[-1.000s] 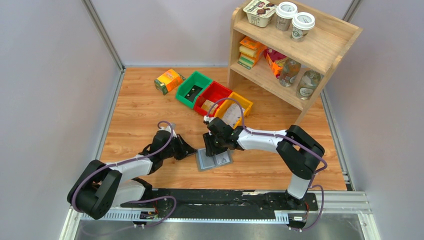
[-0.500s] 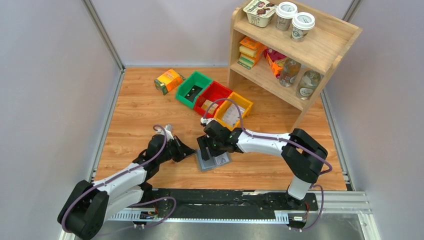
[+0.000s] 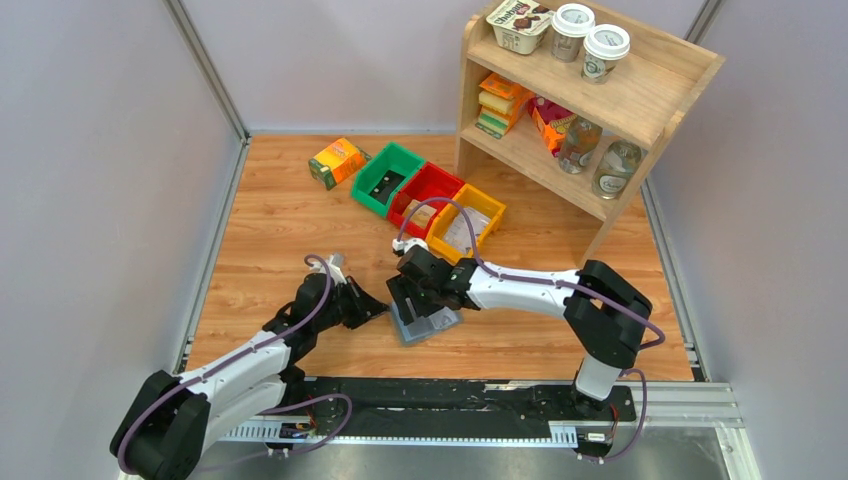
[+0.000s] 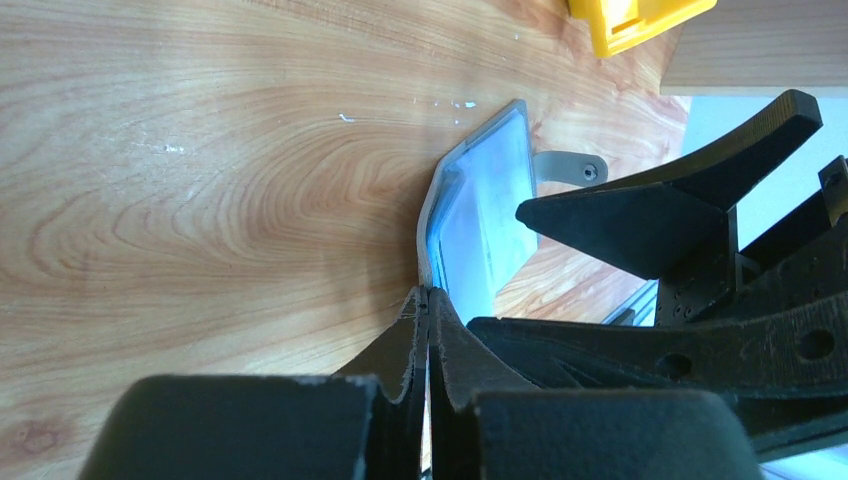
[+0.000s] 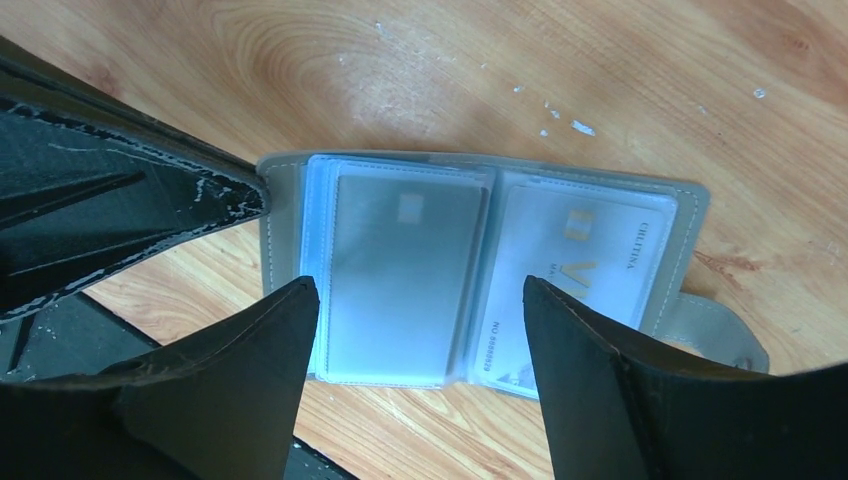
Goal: Take the credit cards out of the card holder
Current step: Remove the credit card from the card holder.
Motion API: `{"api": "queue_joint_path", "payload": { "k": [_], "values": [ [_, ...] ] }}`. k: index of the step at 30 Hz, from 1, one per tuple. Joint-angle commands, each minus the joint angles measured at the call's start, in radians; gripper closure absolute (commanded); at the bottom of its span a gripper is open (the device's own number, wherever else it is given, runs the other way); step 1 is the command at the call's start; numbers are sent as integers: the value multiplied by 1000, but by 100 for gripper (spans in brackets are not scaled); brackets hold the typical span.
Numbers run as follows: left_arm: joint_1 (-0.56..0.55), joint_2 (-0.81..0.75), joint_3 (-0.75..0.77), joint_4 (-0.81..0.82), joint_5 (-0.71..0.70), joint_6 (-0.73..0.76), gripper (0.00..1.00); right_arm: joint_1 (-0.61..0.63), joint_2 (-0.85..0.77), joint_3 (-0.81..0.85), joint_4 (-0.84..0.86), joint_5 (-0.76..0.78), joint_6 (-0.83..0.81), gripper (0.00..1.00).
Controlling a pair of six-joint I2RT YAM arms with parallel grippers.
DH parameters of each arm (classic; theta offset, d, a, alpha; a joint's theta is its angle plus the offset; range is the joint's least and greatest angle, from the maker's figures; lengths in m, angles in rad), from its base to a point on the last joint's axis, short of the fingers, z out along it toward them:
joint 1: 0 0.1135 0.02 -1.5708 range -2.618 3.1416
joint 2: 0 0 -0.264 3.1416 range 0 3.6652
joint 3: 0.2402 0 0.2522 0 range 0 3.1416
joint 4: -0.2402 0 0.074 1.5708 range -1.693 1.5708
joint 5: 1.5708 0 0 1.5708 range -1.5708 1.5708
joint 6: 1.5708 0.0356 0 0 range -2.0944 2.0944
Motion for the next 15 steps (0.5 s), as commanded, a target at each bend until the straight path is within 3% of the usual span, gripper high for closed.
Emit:
{"api": "queue_joint_path", "payload": {
  "k": [1,15],
  "values": [
    [-9,-2,-1,1,-13,-6,100,19,-20,37,-4,32,-10,21],
    [-15,-9,2,-6,-15,-6,100,19,27,37,-42,87,-6,21]
  ]
}}
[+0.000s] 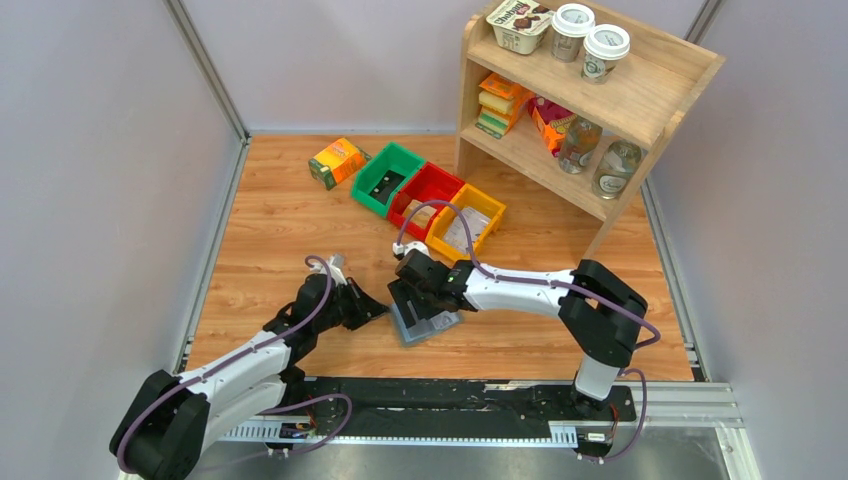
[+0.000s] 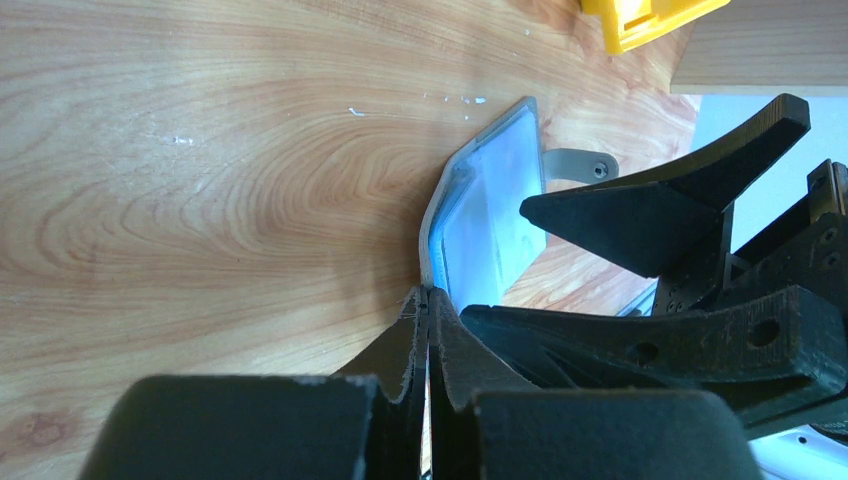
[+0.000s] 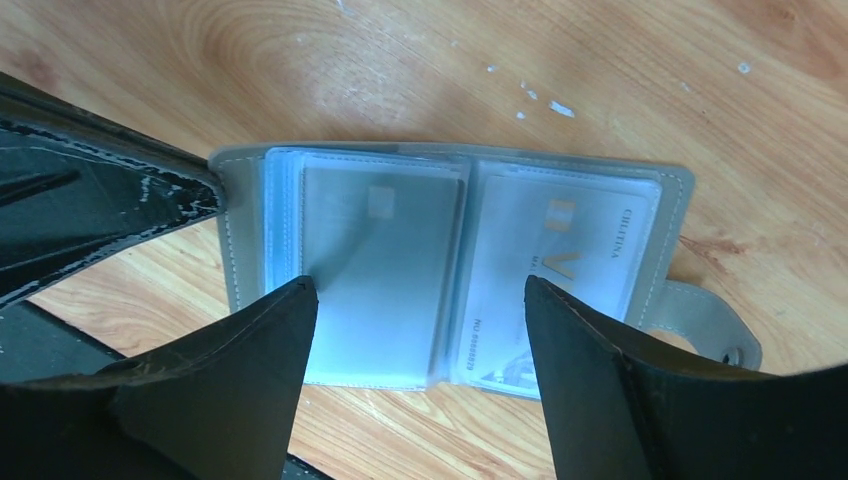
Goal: Take the credit cards out of the card holder
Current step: Remove the credit card from the card holder.
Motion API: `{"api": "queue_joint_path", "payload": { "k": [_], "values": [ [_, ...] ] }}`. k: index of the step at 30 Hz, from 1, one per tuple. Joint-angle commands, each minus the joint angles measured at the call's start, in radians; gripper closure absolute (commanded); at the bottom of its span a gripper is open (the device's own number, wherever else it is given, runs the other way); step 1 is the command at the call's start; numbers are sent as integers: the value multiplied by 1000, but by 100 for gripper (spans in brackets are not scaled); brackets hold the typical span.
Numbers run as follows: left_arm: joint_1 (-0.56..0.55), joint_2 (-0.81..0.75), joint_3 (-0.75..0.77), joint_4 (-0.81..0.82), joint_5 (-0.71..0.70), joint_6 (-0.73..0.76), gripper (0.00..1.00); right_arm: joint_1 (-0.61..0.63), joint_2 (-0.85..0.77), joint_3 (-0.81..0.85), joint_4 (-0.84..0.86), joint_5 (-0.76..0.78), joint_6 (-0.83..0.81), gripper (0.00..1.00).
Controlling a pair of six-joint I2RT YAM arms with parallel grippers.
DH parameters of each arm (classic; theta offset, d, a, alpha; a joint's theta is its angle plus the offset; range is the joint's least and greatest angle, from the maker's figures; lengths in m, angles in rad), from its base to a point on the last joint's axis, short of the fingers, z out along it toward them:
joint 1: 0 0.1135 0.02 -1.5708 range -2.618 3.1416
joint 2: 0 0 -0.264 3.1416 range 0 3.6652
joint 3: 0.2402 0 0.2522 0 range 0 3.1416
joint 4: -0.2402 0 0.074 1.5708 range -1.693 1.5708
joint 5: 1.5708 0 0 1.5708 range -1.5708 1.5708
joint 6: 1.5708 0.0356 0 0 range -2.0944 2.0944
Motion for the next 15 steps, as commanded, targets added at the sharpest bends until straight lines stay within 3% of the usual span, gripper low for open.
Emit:
{"api": "queue_joint_path", "payload": {
  "k": [1,7,15],
  "values": [
    [-6,-9,2,5,-1,-4,100,4,8,31,-19,51,-7,22],
    [-6,-12,2,2,-2,-4,100,4,5,37,-42,89,2,24],
    [-11,-9,5,2,-1,-7,100,4,-59,5,59,-35,5,22]
  ]
}}
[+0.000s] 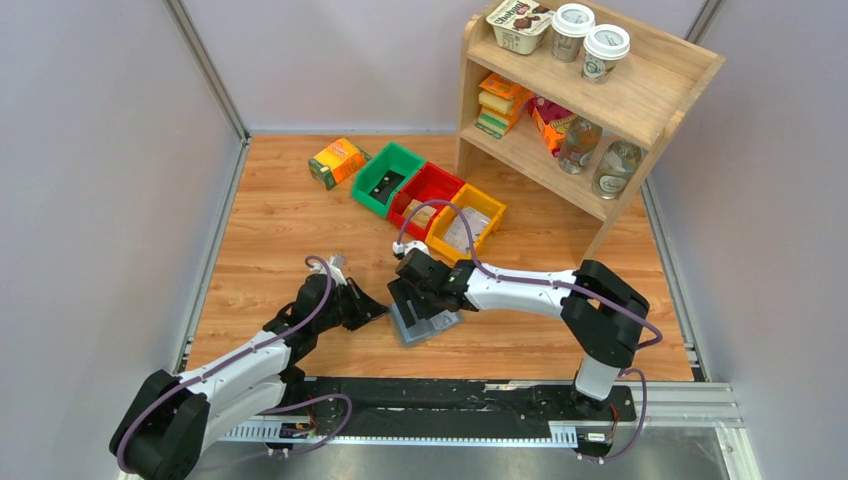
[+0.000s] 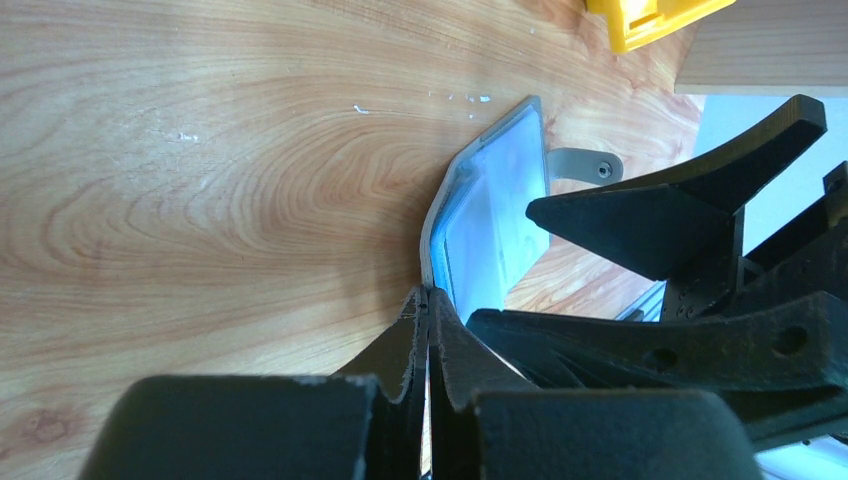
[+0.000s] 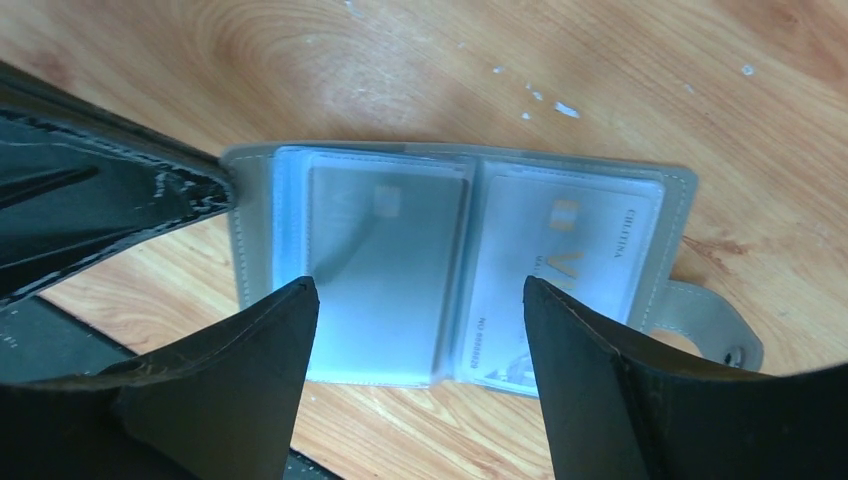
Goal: Take the credit cards out of the card holder
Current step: Remove the credit card from the card holder.
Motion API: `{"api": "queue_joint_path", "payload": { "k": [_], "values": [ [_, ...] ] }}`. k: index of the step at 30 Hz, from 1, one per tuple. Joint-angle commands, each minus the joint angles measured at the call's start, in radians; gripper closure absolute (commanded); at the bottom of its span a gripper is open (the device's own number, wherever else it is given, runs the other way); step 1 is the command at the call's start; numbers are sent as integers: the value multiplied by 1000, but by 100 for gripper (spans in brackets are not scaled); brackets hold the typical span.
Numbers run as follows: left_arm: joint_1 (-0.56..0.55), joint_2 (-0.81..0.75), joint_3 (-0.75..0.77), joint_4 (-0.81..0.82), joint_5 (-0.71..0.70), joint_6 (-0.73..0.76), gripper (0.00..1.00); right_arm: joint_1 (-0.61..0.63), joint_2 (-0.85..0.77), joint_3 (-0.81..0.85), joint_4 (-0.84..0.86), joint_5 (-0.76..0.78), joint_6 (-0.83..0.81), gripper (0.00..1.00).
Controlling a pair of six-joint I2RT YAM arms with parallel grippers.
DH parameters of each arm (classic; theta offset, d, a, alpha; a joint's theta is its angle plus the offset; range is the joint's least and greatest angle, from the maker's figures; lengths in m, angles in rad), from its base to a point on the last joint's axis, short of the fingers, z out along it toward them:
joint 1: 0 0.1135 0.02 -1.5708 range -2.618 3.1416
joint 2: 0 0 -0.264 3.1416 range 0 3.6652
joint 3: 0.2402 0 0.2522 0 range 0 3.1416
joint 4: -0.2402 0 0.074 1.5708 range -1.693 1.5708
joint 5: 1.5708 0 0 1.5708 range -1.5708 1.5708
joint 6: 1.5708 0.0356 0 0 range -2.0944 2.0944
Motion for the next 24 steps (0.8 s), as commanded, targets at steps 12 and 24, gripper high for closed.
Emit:
{"api": "queue_joint_path", "payload": {
  "k": [12,24],
  "values": [
    [-8,-21,5,10,1,-7,100,2,20,36,64,-39,-1,21],
    [-10,-50,4,-28,-14,7,100,1,6,31,1,81,-18,25]
  ]
}}
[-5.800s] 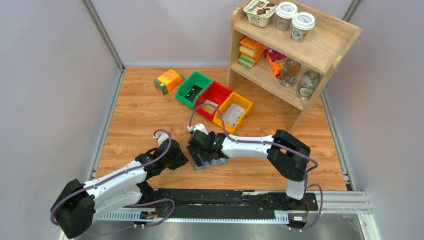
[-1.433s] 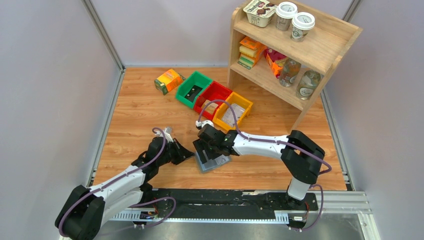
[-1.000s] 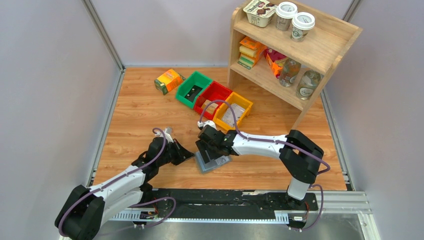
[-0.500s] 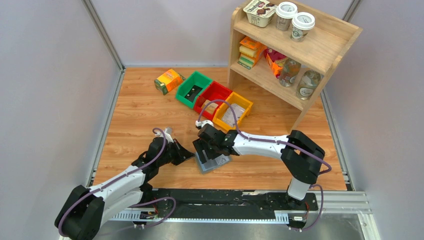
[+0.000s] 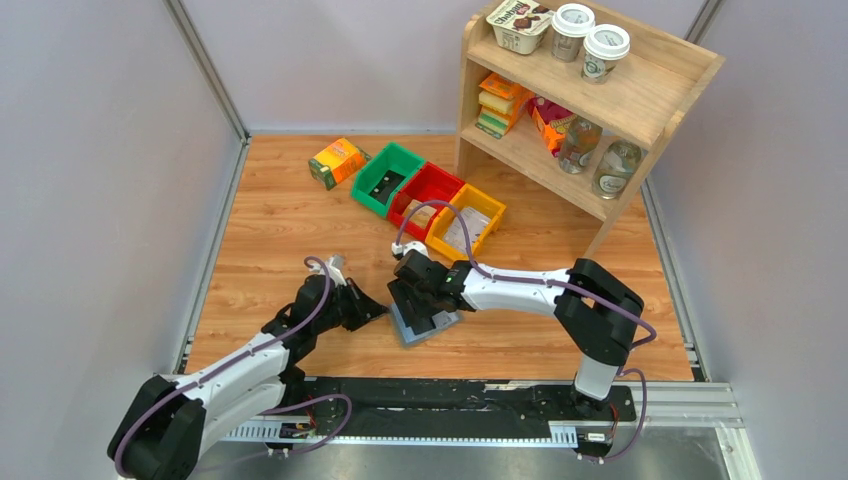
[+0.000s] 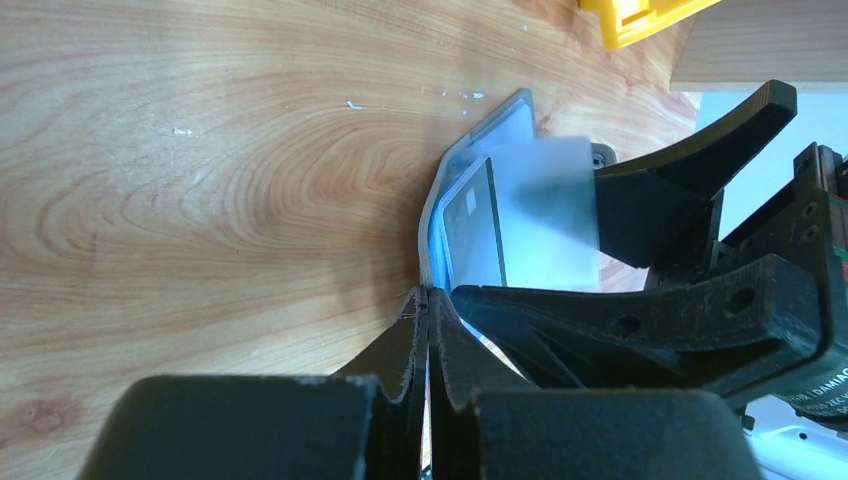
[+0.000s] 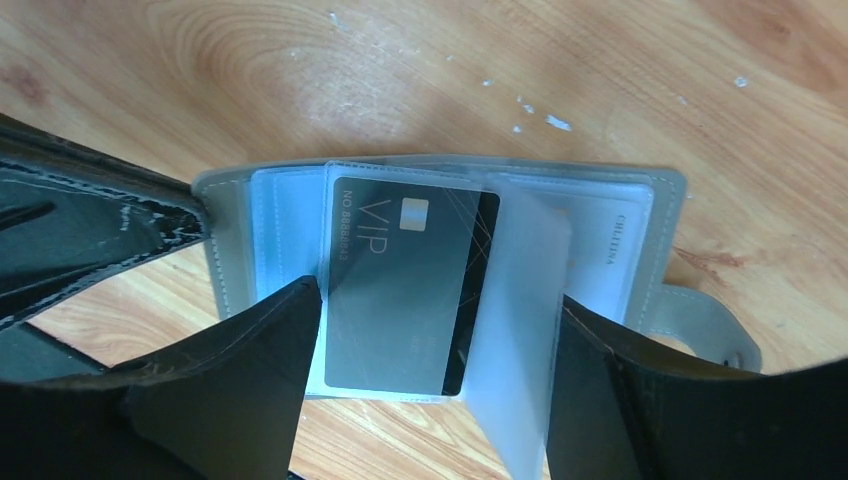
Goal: Take the credit cards out of the card holder
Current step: Remove the credit card from the card holder.
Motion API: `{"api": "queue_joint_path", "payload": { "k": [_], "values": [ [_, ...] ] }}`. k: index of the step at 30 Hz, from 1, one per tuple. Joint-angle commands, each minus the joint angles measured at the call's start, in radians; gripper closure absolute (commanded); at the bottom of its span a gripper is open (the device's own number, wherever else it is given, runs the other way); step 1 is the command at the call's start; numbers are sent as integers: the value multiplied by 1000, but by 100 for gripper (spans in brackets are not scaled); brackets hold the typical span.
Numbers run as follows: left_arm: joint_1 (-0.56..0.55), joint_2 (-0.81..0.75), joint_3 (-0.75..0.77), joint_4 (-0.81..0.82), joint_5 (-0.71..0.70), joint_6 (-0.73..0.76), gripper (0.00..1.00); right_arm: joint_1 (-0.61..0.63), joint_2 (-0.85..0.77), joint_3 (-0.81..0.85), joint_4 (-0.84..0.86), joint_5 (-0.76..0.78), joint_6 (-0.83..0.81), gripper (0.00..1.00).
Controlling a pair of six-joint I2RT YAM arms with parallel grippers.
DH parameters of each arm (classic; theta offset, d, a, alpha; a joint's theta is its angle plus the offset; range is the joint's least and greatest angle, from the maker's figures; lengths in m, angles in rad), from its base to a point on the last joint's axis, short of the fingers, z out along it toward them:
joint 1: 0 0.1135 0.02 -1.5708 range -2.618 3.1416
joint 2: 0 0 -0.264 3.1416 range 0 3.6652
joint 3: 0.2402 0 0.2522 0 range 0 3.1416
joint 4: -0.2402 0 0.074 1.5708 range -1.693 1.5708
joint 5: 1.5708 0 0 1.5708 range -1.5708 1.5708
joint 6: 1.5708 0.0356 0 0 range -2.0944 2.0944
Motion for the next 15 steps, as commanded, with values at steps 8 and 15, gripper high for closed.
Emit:
{"api": "queue_joint_path", "payload": {
  "k": [8,15],
  "values": [
    [-4,-24,5,-27,-29,14,100,-11,-72,9,-23,72,-22,24],
    [-4,46,48,-68,-78,45,100,-11,-125,5,-9,55,-31,13]
  ]
}}
